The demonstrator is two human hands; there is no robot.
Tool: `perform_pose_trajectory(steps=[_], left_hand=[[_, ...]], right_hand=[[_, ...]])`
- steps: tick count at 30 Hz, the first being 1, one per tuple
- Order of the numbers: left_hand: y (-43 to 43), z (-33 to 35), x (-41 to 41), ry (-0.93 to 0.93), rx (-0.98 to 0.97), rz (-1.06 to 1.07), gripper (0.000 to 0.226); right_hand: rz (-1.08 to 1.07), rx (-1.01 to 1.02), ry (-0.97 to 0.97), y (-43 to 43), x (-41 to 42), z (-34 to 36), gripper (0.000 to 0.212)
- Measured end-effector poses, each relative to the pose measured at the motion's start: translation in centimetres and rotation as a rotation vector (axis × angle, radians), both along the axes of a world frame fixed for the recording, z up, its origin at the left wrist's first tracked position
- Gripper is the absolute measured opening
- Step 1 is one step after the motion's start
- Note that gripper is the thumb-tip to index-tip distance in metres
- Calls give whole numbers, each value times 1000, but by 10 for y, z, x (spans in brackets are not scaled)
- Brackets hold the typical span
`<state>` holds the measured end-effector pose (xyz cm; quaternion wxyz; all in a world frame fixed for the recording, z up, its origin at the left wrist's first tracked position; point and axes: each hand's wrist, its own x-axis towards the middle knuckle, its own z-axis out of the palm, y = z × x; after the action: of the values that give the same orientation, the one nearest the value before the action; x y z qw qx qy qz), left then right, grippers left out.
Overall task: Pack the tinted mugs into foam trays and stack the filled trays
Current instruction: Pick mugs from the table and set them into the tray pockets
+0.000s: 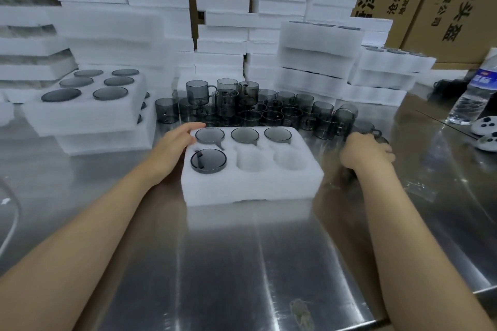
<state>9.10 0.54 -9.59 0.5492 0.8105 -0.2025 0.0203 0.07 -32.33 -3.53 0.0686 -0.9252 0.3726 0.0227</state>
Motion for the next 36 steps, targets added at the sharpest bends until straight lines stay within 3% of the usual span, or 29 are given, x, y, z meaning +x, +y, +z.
perform_pose_trajectory(steps=[10,19,23,26,28,32,36], left_hand=[[0,0,0,15,5,-1,41],[2,-3,2,16,21,14,45],[1,-1,0,11,16,10,44],[1,-1,0,6,27,9,46],[0,0,-1,8,27,7,45],[-2,2,-3,12,2,-6,42],[-1,1,-3,15,3,-7,42]], right_hand=[[259,-31,-177,25,4,-10,35],[363,-17,-350,18,8,-16,46],[504,93,-338,18,11,-15,70],[524,94,-322,17,8,-13,65],[505,87,-435,16,5,-9,53],[386,138,-916,20,1,6,43],[447,540,-1092,45,-2,10,45]])
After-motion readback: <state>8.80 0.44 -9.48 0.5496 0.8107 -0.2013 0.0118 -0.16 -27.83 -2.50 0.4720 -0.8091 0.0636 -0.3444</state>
